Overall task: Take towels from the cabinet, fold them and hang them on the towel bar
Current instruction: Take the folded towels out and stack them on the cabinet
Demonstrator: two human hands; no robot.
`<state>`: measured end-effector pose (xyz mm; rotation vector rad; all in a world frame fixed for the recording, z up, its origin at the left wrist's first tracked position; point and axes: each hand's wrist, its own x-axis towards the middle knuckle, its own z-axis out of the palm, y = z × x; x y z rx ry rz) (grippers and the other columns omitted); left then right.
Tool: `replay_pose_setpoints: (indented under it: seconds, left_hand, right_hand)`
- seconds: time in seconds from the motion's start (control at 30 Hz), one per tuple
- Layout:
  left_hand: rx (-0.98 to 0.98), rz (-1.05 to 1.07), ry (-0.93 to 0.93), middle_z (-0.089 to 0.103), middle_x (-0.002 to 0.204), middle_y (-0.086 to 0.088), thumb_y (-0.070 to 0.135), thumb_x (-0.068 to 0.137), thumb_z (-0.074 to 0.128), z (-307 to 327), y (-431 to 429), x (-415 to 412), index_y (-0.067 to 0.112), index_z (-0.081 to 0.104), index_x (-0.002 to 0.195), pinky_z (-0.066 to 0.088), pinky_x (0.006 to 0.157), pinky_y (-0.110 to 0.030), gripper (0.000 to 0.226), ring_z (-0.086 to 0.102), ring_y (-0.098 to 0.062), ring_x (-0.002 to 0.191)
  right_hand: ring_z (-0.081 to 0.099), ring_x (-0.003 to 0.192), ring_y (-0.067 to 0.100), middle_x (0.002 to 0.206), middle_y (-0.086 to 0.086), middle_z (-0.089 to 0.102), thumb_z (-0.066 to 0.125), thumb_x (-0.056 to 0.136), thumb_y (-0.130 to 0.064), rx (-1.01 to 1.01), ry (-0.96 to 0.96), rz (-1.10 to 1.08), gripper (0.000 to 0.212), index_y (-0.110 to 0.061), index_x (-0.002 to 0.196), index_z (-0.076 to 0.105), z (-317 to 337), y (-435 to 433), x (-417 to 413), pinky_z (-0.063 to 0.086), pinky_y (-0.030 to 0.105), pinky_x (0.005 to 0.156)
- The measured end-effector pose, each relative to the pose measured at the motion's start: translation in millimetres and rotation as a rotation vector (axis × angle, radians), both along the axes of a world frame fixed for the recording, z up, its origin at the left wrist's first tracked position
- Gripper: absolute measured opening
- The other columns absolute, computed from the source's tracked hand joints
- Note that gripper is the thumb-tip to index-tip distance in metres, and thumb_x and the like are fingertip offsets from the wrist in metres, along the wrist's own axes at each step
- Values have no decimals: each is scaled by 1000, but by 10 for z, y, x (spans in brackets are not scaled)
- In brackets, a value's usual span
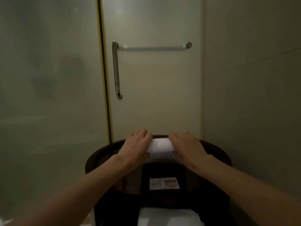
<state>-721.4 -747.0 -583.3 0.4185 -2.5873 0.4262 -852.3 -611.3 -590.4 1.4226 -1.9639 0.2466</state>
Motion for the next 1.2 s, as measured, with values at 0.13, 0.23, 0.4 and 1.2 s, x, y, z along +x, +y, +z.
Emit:
replay_pose_setpoints:
  seconds: [0.13,0.23,0.4,1.2]
  left_hand:
    - [128,-32,-249,36,145,-7,34,82,62,-367,62,121,14,38,128,27,112,-37,55,35,-23,132]
    - [341,-103,-287,33,151,-2,43,89,56,-528,69,224,20,25,146,26,111,-30,69,35,-20,135]
    - [317,-124,-323,2,161,3,53,98,25,-664,7,119,38,6,151,-1,120,-37,59,-3,-17,148]
    - [174,-136,-279,33,153,-4,47,95,38,-626,415,479,28,32,147,22,115,-34,56,29,-21,140]
  right_hand:
    - [64,96,30,108,8,67,68,78,-25,204,-108,112,39,-12,114,58,-393,142,-47,45,34,79]
    - [60,105,23,121,0,61,58,84,-46,284,-207,115,49,-23,126,51,-534,267,-112,45,32,89]
    - [14,147,11,161,-2,19,30,96,-61,480,-326,102,68,-27,153,16,-584,315,-155,3,32,119]
    - [47,120,14,135,-2,48,53,95,-38,265,-330,261,43,-24,135,49,-577,864,279,40,32,104]
